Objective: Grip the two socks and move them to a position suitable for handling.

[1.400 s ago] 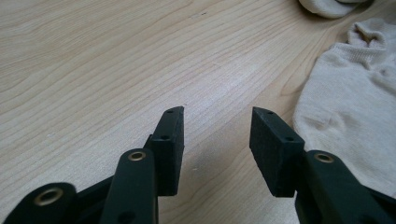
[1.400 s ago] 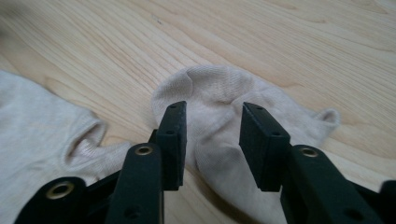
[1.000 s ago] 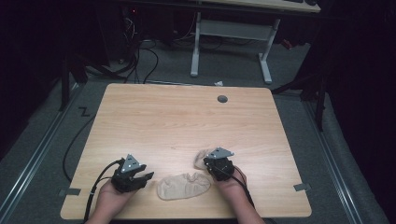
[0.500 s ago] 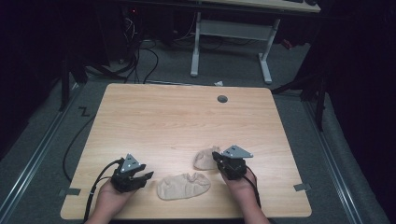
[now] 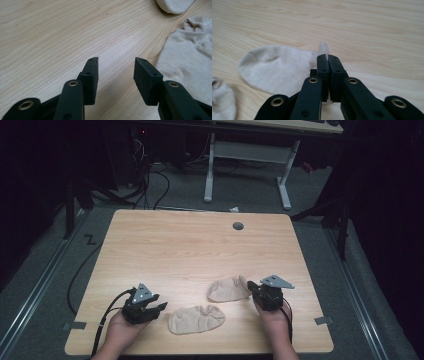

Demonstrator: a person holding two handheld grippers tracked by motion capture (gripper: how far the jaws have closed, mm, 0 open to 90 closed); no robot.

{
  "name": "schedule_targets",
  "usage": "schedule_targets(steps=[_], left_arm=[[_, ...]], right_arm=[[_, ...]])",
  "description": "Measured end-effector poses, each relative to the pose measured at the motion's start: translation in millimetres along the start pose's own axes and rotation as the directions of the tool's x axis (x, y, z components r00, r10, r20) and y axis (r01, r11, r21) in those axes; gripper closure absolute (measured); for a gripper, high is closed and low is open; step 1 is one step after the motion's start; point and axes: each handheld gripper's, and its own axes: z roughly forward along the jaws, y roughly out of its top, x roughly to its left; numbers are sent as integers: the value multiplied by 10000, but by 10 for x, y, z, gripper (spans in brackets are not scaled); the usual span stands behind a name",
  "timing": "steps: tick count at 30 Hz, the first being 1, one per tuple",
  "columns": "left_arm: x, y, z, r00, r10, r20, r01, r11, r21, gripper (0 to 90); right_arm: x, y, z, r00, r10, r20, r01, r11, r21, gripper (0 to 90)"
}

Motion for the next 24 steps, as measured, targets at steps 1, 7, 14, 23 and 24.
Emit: schedule_targets(steps=[1, 7, 14, 23, 24], left_arm=[[-3, 4, 4, 10000, 35, 8, -35, 10000, 1, 553], [-15, 21, 22, 9999, 89, 54, -89, 10000, -6, 555], [-16, 17, 12, 9999, 114, 33, -114, 9999, 12, 554], [-11, 8, 3, 9999, 121, -14, -121, 9999, -5, 554], [-11, 7, 2, 9999, 128, -12, -128, 9999, 12, 554]], right_arm=[[-37, -16, 6, 10000, 61, 54, -61, 10000, 42, 882], [-230, -97, 36, 9978, 486, 450, -505, 9978, 423, 871], [-340, -171, 87, 9953, 771, 583, -821, 9927, 885, 843], [-260, -125, 79, 9977, 216, 640, -267, 9965, 794, 831], [-248, -124, 86, 9980, 158, 607, -210, 9961, 859, 837]])
